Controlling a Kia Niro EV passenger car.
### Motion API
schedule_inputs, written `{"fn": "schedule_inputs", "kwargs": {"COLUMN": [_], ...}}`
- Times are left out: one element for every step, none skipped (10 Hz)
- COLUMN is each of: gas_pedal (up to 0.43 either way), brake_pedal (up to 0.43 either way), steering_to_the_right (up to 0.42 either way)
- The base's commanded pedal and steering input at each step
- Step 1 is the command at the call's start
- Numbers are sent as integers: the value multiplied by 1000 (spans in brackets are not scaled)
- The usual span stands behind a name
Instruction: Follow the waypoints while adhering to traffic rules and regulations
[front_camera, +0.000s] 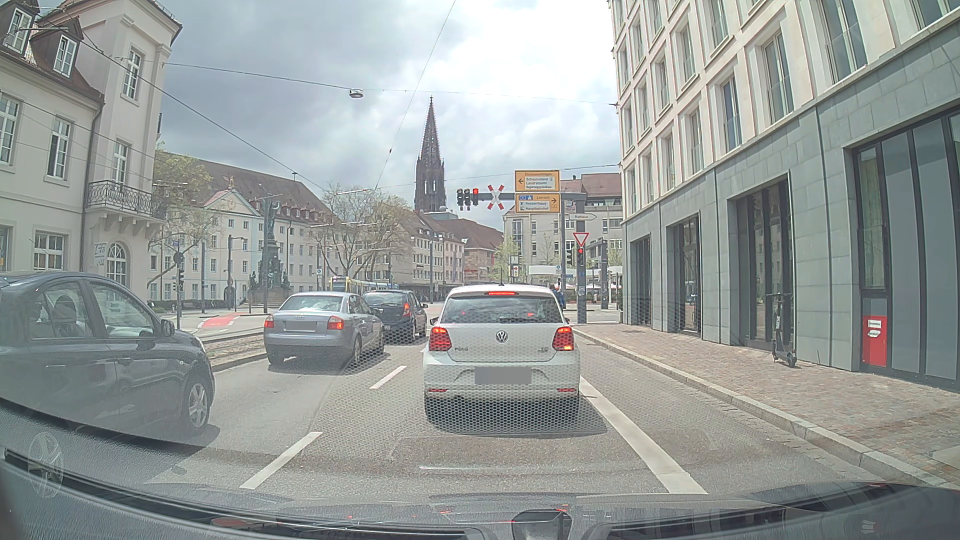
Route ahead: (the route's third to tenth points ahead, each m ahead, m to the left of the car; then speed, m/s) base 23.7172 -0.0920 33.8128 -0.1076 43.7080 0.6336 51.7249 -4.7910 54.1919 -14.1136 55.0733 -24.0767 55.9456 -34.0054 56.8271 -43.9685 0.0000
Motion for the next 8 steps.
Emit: {"fn": "schedule_inputs", "kwargs": {"gas_pedal": [0, 0, 0, 0, 0, 0, 0, 0], "brake_pedal": [232, 232, 232, 232, 232, 232, 232, 232], "steering_to_the_right": [-11, -11, -11, -11, -11, -11, -11, -11]}}
